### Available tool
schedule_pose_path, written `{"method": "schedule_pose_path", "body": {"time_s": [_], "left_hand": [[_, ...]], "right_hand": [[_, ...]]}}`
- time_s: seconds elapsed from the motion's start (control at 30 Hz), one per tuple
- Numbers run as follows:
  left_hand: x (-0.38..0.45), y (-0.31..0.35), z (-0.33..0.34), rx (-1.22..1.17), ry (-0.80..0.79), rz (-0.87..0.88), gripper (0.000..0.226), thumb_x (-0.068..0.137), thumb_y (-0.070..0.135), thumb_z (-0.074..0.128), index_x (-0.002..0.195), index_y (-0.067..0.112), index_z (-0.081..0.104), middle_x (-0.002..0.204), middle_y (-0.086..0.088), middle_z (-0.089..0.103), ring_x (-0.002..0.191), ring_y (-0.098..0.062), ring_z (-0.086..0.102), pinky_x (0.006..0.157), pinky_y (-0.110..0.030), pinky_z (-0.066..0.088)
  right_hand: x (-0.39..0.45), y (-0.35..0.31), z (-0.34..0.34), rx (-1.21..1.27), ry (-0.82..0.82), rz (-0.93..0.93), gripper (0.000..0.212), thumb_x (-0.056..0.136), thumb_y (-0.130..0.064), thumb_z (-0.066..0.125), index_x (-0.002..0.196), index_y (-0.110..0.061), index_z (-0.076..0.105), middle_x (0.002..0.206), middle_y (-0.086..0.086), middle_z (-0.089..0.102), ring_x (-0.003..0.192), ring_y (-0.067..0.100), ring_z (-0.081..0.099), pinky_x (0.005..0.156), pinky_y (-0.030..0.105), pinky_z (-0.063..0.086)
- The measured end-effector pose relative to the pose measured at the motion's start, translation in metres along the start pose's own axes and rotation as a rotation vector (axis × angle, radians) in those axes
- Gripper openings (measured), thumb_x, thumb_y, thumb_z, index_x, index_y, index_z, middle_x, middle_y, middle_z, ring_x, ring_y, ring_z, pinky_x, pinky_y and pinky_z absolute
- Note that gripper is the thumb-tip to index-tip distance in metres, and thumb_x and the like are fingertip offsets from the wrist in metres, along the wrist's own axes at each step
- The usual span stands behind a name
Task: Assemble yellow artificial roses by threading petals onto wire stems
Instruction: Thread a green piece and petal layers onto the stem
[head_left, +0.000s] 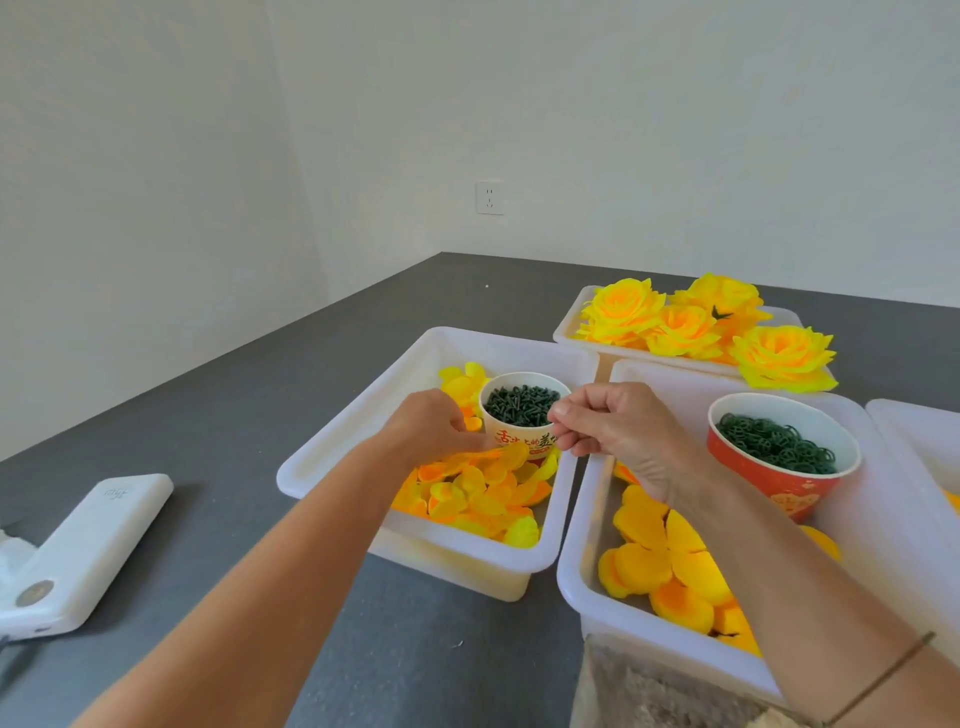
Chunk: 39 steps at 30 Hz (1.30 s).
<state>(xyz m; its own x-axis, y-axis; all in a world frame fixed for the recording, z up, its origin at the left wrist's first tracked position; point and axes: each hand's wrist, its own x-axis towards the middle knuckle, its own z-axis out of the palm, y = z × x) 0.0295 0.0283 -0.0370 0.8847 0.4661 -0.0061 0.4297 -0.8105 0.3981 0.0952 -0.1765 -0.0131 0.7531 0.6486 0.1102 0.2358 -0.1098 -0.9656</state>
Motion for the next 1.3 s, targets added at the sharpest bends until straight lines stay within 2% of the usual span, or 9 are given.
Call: {"method": "schedule_pose_path", "body": {"time_s": [0.1,0.3,0.37,0.5,0.67,0.77,0.93,1.13,1.3], "left_hand": [[-0.003,0.004,0.003,0.022,-0.038,0.041,0.044,0.063,0.055,0.077,0.069,0.013,0.066,0.066,0.002,0.058,0.06,-0.01,0.049,0.056,-0.025,0.039],[-0.007,0.006,-0.004,0.048,-0.062,0.059,0.001,0.075,0.011,0.069,0.074,0.011,0.07,0.072,-0.008,0.067,0.047,-0.011,0.053,0.055,-0.024,0.05],[-0.007,0.004,-0.005,0.047,-0.034,0.069,0.008,0.075,0.007,0.065,0.073,0.013,0.07,0.075,-0.006,0.067,0.053,-0.012,0.055,0.059,-0.026,0.051],[-0.008,0.002,-0.004,0.06,0.006,0.125,0.013,0.072,0.009,0.071,0.082,0.017,0.07,0.086,0.002,0.061,0.078,-0.013,0.056,0.066,-0.025,0.049],[-0.01,0.01,0.001,-0.046,0.032,0.264,0.014,0.07,0.029,0.078,0.078,0.019,0.071,0.083,0.005,0.064,0.071,-0.006,0.051,0.055,-0.012,0.038],[-0.012,0.018,0.008,0.142,-0.064,0.326,0.029,0.066,0.045,0.079,0.078,0.02,0.072,0.085,0.004,0.064,0.076,-0.009,0.053,0.063,-0.019,0.043],[-0.01,0.023,0.014,0.275,-0.104,0.398,0.014,0.082,0.026,0.066,0.09,0.017,0.074,0.094,0.002,0.065,0.087,-0.015,0.056,0.069,-0.023,0.042],[-0.013,0.02,-0.005,-0.368,-0.029,0.203,0.006,0.083,0.008,0.064,0.078,0.004,0.065,0.071,-0.004,0.058,0.061,-0.006,0.056,0.054,-0.014,0.044],[-0.014,0.021,-0.007,-0.493,-0.064,0.196,0.015,0.085,0.008,0.064,0.071,0.008,0.061,0.065,-0.005,0.062,0.046,0.003,0.056,0.053,-0.012,0.049]], "right_hand": [[-0.001,0.001,-0.001,0.001,-0.005,-0.008,0.01,0.088,-0.011,0.063,0.08,-0.008,0.069,0.07,0.006,0.07,0.063,0.011,0.064,0.06,0.019,0.05],[-0.001,0.0,-0.003,-0.004,-0.024,-0.012,0.01,0.088,-0.01,0.062,0.083,-0.005,0.069,0.072,0.007,0.07,0.064,0.011,0.064,0.061,0.02,0.052],[-0.001,0.0,-0.003,-0.008,-0.027,-0.01,0.011,0.088,-0.011,0.062,0.084,-0.005,0.069,0.072,0.007,0.07,0.065,0.011,0.064,0.062,0.02,0.052],[0.0,0.0,-0.003,-0.021,-0.034,-0.009,0.011,0.088,-0.012,0.062,0.084,-0.004,0.069,0.073,0.008,0.069,0.066,0.012,0.064,0.064,0.021,0.052],[0.0,0.0,-0.004,-0.023,-0.031,-0.007,0.011,0.088,-0.012,0.062,0.084,-0.005,0.069,0.074,0.009,0.069,0.066,0.013,0.065,0.063,0.02,0.052],[0.0,0.0,-0.003,-0.03,-0.031,-0.008,0.011,0.088,-0.013,0.063,0.084,-0.005,0.07,0.073,0.009,0.07,0.066,0.013,0.065,0.063,0.02,0.052],[-0.001,0.0,-0.004,-0.022,-0.027,-0.013,0.01,0.088,-0.011,0.062,0.082,-0.007,0.069,0.071,0.007,0.069,0.065,0.013,0.065,0.062,0.019,0.052],[-0.002,0.0,-0.004,-0.015,-0.037,-0.017,0.011,0.088,-0.012,0.062,0.082,-0.006,0.069,0.072,0.008,0.069,0.065,0.012,0.065,0.063,0.019,0.052],[-0.002,0.0,-0.005,-0.005,-0.036,-0.016,0.011,0.088,-0.011,0.062,0.082,-0.006,0.069,0.074,0.01,0.069,0.066,0.013,0.065,0.064,0.02,0.053]]}}
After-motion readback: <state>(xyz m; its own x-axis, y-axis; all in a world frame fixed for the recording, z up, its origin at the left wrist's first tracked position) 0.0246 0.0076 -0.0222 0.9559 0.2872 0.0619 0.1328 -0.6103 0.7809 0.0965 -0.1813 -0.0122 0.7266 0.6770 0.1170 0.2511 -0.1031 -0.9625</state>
